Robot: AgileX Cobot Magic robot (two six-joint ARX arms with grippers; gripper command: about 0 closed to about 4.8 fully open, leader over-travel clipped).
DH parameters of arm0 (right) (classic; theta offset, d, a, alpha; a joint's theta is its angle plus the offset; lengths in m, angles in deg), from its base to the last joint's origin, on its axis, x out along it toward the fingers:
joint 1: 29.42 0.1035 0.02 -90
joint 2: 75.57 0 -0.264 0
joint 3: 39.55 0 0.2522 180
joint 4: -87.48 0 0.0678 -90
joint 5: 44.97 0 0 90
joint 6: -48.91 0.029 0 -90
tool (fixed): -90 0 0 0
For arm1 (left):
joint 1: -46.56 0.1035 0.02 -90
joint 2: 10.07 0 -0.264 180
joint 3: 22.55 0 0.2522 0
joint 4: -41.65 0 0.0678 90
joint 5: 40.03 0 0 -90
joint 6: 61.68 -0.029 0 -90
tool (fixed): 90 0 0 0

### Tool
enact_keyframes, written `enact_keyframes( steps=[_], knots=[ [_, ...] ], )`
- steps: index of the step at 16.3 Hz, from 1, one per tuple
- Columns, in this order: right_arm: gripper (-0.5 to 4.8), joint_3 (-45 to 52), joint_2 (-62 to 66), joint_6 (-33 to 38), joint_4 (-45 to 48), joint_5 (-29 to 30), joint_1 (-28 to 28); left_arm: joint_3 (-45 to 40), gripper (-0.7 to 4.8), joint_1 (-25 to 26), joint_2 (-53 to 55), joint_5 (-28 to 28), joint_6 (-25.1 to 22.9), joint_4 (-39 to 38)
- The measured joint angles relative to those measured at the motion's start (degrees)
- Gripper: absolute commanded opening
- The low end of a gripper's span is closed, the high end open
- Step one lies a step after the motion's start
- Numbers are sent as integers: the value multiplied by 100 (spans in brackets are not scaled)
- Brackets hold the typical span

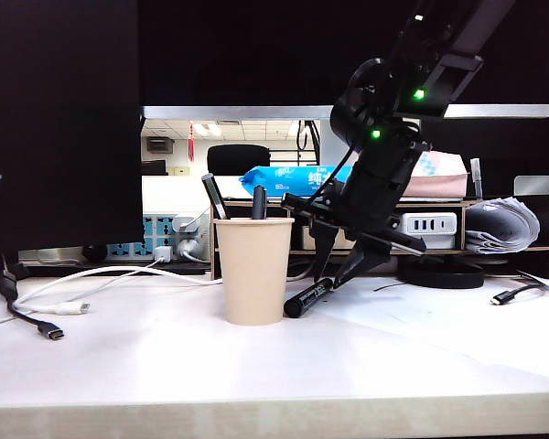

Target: Pick up the marker and insert it into the paper cup.

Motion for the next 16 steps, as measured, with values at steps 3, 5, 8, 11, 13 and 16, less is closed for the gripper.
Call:
enact_keyframes(
  steps=[3,5,8,11,13,16],
  knots=[
    [129,0,26,37,0,-20,0,0,-5,0,0,0,0,0],
    [86,0,26,42,0,-74,4,0,-5,0,0,0,0,0],
    [-5,0,26,59,0,-76,4,0,-5,-2,-2,2,0,0],
    [-5,-2,24,87,-2,-74,4,0,-5,-2,0,0,0,0],
    [-5,-2,22,153,-2,-72,4,0,-5,-2,0,0,0,0],
    [-5,13,-127,175,-116,-74,4,0,-5,-2,0,0,0,0]
  ],
)
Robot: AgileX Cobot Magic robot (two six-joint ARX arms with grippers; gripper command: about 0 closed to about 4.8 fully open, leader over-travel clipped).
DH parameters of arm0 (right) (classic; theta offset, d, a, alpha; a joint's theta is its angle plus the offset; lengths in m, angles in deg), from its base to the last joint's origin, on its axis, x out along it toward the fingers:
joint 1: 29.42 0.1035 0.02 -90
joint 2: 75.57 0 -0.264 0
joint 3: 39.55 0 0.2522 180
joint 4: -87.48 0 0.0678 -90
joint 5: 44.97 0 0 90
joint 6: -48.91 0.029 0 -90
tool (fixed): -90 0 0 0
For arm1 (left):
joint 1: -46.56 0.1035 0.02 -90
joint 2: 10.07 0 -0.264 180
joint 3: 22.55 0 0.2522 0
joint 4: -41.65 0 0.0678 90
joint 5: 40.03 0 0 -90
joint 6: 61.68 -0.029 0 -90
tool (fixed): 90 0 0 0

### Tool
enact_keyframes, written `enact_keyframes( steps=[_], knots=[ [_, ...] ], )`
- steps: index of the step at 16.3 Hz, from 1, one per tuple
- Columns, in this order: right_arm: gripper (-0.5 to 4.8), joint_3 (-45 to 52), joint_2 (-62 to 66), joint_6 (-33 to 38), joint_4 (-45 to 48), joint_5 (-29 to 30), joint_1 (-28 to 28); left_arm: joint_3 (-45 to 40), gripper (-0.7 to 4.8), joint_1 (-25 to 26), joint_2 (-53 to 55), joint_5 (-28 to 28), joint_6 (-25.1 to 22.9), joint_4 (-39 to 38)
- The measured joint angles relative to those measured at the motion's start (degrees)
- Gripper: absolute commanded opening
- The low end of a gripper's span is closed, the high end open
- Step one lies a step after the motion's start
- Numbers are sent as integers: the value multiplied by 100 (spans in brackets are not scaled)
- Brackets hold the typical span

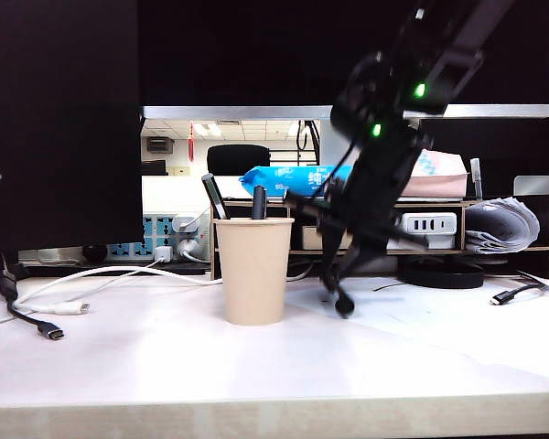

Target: Pick up the marker and insert it into the paper cup.

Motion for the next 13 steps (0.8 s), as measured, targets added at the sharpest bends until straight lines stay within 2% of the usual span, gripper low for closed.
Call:
enact_keyframes(
  steps=[3,13],
  knots=[
    [-5,0,-522,-85,-42,-4,0,0,-5,0,0,0,0,0],
    [-5,-7,-3134,-1233,-994,-85,2,0,-5,0,-2,0,0,-9]
  ],
)
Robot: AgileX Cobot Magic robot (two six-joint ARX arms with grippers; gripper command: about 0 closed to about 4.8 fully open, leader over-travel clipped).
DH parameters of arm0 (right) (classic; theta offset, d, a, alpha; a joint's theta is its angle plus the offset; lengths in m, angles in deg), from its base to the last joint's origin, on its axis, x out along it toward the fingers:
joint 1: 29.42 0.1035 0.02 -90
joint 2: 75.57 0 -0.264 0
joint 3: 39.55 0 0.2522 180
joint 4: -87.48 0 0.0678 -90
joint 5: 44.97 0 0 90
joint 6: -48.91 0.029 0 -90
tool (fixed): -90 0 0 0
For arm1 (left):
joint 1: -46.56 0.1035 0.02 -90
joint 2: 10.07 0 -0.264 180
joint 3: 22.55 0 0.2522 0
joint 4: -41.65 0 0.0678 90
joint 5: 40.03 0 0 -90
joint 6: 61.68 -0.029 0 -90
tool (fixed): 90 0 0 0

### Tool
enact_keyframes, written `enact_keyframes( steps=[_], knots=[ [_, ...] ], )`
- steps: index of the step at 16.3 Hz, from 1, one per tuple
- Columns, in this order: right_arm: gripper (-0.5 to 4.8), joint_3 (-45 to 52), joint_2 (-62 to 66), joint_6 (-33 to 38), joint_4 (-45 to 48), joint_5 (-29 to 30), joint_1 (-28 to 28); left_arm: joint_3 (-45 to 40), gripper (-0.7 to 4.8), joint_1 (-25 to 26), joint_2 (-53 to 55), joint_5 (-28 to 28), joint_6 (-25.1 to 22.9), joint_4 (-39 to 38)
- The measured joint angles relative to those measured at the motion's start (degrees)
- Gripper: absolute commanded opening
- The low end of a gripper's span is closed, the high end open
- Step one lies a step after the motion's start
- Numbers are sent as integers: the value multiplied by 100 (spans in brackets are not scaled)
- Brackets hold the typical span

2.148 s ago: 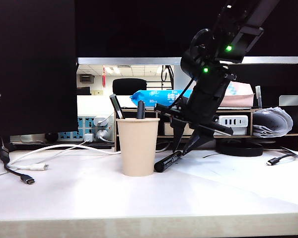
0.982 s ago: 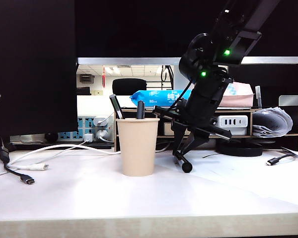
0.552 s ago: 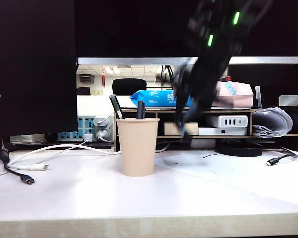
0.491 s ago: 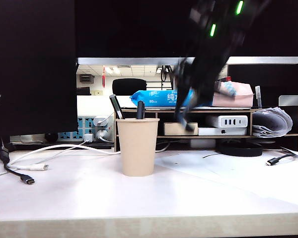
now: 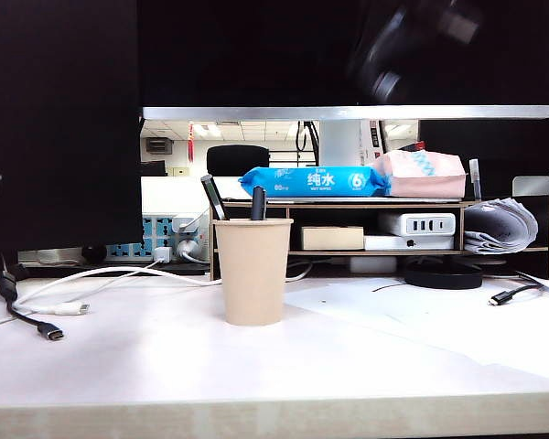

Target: Pick up the marker and insert it into the paper cup.

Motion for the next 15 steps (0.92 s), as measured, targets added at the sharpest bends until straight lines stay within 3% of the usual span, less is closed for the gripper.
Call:
enact_keyframes(
  steps=[2,6,8,10,12,15],
  knots=[
    [-5,317,-754,-247,-214,-107,0,0,-5,0,2,0,0,-37],
    [-5,2428,-2638,-31,118,37,4,0,-5,0,0,2,0,-37],
    [-5,4059,-3788,326,1838,328,9,0,-5,0,0,0,0,-114],
    [-5,5239,-3731,678,3998,350,7,0,-5,-2,0,0,0,-125],
    [-5,5541,-3340,750,5134,382,9,0,-5,0,0,2,0,-133],
    [-5,5508,-1567,1283,7670,1027,31,0,-5,-2,-2,-2,0,-168]
  ],
)
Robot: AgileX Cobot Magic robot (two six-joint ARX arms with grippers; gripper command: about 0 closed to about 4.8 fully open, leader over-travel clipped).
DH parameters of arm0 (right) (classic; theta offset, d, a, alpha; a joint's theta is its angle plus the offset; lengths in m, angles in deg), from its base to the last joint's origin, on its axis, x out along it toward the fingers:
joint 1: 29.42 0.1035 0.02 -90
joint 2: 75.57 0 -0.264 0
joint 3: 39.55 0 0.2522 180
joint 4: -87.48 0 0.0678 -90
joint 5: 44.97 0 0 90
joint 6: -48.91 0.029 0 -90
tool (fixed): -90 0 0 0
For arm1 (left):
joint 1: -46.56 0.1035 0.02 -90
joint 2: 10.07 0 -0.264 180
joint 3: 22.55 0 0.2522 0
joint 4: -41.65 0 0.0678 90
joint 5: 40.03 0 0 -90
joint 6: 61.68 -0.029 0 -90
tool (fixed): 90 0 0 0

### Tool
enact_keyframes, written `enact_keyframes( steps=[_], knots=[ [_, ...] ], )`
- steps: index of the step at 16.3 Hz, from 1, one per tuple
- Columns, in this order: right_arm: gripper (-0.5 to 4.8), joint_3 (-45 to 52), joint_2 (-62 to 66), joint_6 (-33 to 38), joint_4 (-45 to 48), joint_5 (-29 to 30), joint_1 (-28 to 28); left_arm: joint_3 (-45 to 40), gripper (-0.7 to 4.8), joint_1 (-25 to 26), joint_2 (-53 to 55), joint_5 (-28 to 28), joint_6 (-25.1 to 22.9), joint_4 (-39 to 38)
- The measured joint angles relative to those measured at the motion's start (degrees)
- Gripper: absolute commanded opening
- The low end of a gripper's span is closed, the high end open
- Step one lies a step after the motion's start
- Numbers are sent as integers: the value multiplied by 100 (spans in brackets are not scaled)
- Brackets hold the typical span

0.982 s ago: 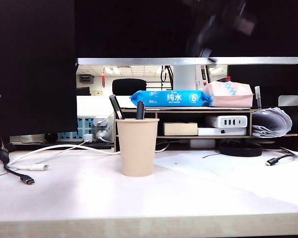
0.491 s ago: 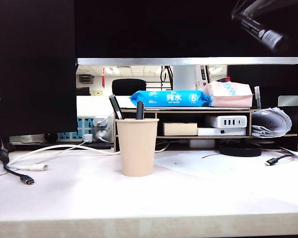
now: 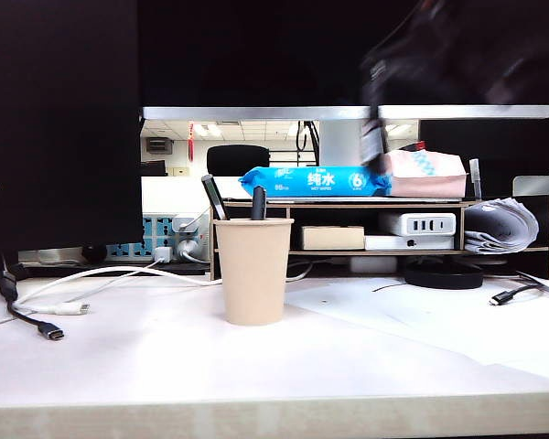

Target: Pick up the marker and insert it into the paper cup.

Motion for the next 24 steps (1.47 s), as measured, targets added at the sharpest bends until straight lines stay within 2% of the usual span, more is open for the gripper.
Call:
enact_keyframes(
  steps=[1,3,6,8,13,24],
  knots=[
    [-5,-87,466,96,538,94,92,0,-5,2,0,2,0,2],
    [-5,-461,1191,107,964,232,269,0,-5,0,0,-2,0,0],
    [-5,-1075,1902,-505,1029,260,522,0,-5,0,0,-87,-2,0],
    [-5,-1449,2225,-1189,1047,372,713,0,-5,0,0,-90,-15,-2],
    [-5,-1615,2583,-1502,1084,350,706,0,-5,0,0,-92,-17,0],
    [-5,-1631,2892,-1543,1147,365,848,0,-5,0,-2,-96,-17,0]
  ],
)
